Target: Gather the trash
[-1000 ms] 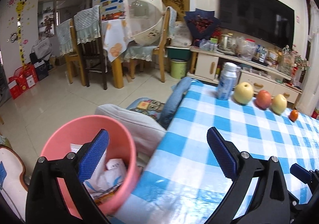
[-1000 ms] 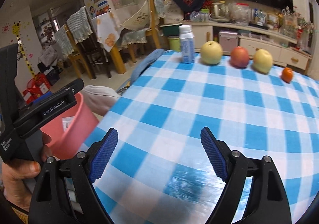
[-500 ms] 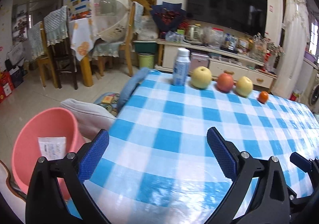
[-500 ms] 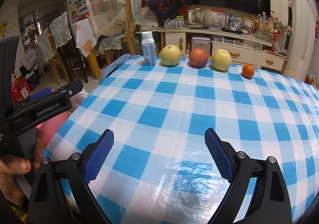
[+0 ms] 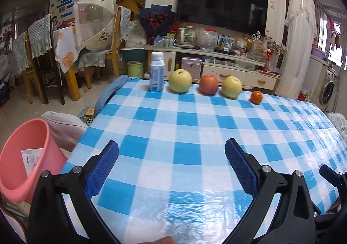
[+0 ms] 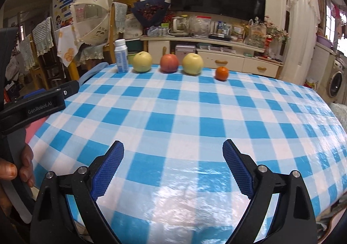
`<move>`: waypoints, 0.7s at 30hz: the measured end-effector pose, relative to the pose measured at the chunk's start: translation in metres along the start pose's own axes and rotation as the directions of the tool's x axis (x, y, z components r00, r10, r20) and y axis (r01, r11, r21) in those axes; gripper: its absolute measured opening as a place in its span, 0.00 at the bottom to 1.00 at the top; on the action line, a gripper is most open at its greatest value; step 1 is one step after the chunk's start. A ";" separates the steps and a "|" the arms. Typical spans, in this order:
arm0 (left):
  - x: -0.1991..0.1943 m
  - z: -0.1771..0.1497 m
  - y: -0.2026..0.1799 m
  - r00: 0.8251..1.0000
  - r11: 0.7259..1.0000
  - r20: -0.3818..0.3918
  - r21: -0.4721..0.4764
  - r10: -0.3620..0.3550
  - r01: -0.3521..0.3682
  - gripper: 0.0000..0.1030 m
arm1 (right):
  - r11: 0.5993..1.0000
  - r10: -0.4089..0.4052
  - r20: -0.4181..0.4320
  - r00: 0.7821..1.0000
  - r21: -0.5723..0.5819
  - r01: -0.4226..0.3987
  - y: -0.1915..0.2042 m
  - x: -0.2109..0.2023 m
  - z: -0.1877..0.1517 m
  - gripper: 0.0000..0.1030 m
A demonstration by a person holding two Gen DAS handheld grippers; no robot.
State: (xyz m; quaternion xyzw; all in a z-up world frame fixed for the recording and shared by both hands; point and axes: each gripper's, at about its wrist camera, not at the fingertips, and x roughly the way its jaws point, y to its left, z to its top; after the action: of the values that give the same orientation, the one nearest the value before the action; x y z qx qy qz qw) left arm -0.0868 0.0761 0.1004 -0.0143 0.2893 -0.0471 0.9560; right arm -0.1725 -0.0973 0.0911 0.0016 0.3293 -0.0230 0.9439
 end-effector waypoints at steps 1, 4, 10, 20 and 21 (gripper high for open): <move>-0.001 -0.002 -0.006 1.000 1.000 -0.001 0.011 0.001 -0.001 0.96 | 1.000 -0.014 0.003 1.000 0.001 0.014 -0.003 -0.001 -0.002 0.89; -0.003 -0.008 -0.023 1.000 0.998 -0.007 0.063 0.006 -0.005 0.96 | 0.998 -0.056 0.007 0.998 0.005 0.056 -0.014 -0.005 -0.010 0.89; -0.010 -0.018 -0.048 1.000 0.992 -0.014 0.128 -0.010 0.012 0.96 | 0.992 -0.124 0.031 0.992 0.018 0.124 -0.032 -0.014 -0.019 0.89; -0.018 -0.030 -0.067 1.000 0.982 -0.020 0.185 -0.024 0.028 0.96 | 0.984 -0.180 0.056 0.982 0.032 0.178 -0.043 -0.023 -0.025 0.89; -0.019 -0.031 -0.067 0.999 0.982 -0.022 0.187 -0.025 0.029 0.96 | 0.983 -0.183 0.056 0.982 0.033 0.181 -0.044 -0.023 -0.025 0.90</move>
State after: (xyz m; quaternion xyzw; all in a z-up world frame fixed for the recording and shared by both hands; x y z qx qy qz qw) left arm -0.1248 0.0112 0.0887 0.0720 0.2927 -0.0871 0.9495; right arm -0.2084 -0.1395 0.0863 -0.0159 0.2996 -0.1138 0.9471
